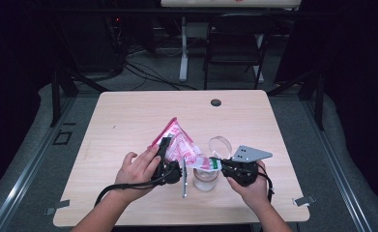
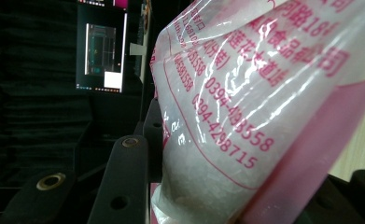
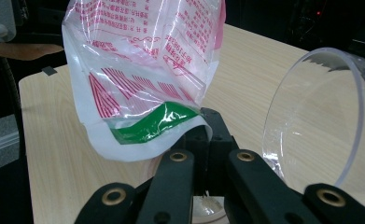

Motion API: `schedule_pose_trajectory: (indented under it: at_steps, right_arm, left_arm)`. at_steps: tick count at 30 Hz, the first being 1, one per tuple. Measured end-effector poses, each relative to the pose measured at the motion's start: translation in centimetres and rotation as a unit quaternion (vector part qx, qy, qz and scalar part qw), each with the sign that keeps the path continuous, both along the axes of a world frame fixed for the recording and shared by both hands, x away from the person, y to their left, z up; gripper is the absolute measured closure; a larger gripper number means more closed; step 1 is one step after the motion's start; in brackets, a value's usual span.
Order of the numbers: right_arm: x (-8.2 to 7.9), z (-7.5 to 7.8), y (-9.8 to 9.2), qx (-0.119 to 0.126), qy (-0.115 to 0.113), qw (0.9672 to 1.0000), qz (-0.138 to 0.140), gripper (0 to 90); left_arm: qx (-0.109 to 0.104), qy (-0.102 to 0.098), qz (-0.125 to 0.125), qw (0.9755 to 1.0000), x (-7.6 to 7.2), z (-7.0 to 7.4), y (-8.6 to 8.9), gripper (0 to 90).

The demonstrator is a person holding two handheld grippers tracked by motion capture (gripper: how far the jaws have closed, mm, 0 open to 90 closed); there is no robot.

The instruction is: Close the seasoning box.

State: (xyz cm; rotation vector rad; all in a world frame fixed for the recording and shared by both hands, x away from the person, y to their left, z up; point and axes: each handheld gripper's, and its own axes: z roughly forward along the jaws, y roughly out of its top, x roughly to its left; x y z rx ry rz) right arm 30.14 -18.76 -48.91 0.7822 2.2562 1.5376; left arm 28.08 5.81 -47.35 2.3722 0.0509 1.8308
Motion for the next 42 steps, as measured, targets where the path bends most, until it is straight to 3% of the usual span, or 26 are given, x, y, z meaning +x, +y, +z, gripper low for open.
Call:
schedule_pose_trajectory:
  at_steps: [26,42]
  right_arm:
    - [0.01,0.01,-0.10,-0.003,0.000,1.0000,0.000,90.0]
    - [0.00,-0.01,-0.14,-0.001,0.000,1.0000,-0.001,90.0]
  left_arm:
    - [0.001,0.002,-0.002,1.0000,0.00,0.17,-0.13,65.6]
    - [0.009,-0.007,-0.007,0.9999,-0.02,0.39,-0.25,65.5]
